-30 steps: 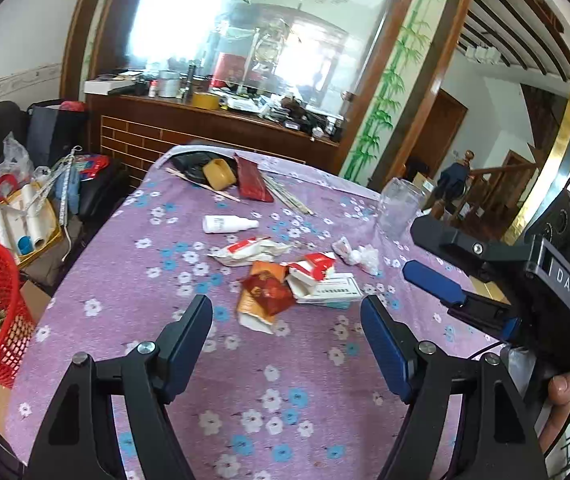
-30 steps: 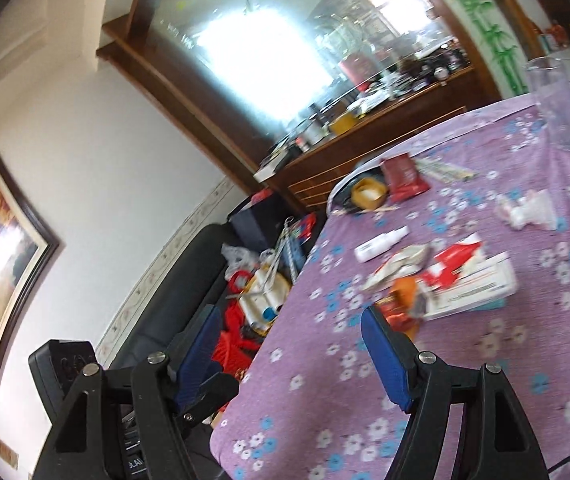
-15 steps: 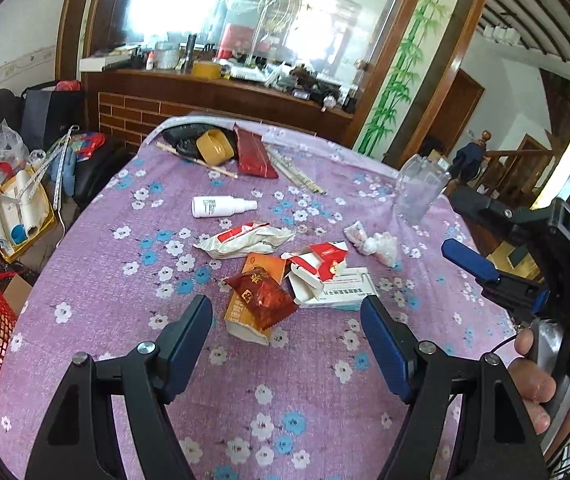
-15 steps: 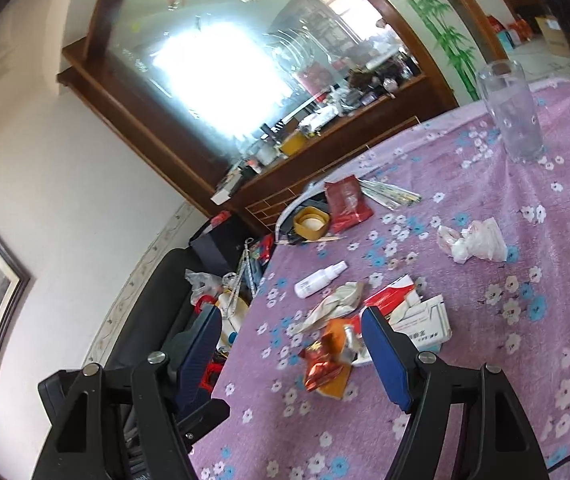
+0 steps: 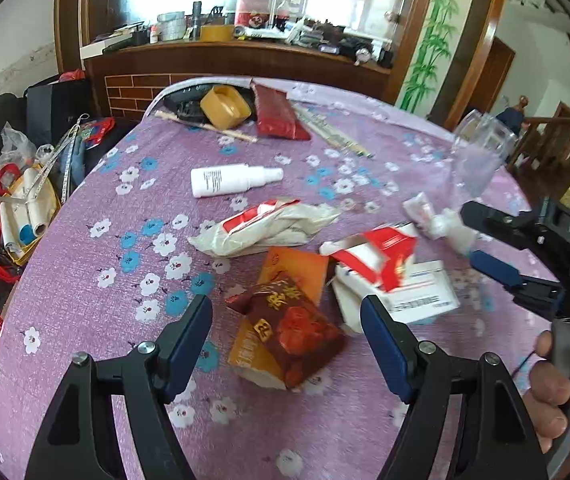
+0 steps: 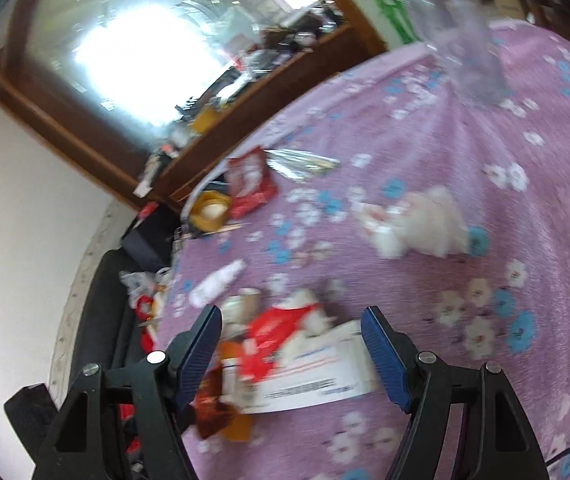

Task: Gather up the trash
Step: 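Grasp the red snack bag with left tool while right tool grasps the cigarette box, then carry snack bag and cigarette box to the red basket and open both tools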

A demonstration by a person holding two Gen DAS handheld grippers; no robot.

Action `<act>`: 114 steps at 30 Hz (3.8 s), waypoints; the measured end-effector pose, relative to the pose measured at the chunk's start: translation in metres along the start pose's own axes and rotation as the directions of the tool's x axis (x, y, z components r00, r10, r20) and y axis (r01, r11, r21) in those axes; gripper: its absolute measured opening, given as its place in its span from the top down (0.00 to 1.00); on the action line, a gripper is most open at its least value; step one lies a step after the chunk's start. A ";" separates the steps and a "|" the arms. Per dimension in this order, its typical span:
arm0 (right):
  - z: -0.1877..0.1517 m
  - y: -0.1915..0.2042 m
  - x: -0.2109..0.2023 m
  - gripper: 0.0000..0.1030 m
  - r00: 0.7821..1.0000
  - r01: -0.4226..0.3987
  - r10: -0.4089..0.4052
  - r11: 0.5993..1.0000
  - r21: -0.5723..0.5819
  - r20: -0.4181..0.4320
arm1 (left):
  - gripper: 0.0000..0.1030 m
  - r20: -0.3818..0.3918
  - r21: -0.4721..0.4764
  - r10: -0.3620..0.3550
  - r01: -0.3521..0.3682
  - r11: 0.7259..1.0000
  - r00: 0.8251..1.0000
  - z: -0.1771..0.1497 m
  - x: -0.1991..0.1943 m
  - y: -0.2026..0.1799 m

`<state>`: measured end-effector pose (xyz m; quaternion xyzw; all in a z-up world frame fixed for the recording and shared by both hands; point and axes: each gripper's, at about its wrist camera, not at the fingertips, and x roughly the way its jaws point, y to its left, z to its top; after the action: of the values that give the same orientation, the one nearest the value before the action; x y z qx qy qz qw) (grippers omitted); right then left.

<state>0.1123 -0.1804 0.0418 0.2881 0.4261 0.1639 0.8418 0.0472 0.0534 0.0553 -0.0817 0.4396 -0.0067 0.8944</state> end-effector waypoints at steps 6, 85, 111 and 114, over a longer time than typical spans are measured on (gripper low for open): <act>0.004 0.001 0.013 0.26 0.998 -0.052 0.052 0.998 -0.030 -0.018 | 0.53 -0.017 0.001 0.012 -0.012 1.000 1.000 0.000 0.016 -0.003; -0.141 0.239 -0.086 0.93 0.941 -0.206 0.295 0.888 -0.412 0.166 | 0.71 0.386 -0.262 0.023 0.086 0.961 0.922 -0.086 -0.220 0.172; -0.200 0.336 0.003 0.93 0.930 -0.337 0.367 0.812 -0.477 -0.032 | 0.71 0.383 -0.459 0.212 -0.014 0.889 0.899 -0.104 -0.233 0.295; -0.209 0.347 0.018 0.93 0.927 -0.353 0.368 0.803 -0.479 -0.067 | 0.71 0.375 -0.478 0.227 -0.023 0.878 0.899 -0.106 -0.232 0.307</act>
<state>-0.0573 0.1720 0.1492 0.1468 0.2969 0.4176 0.8461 -0.1971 0.3612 0.1267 -0.2625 0.2301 0.1750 0.9206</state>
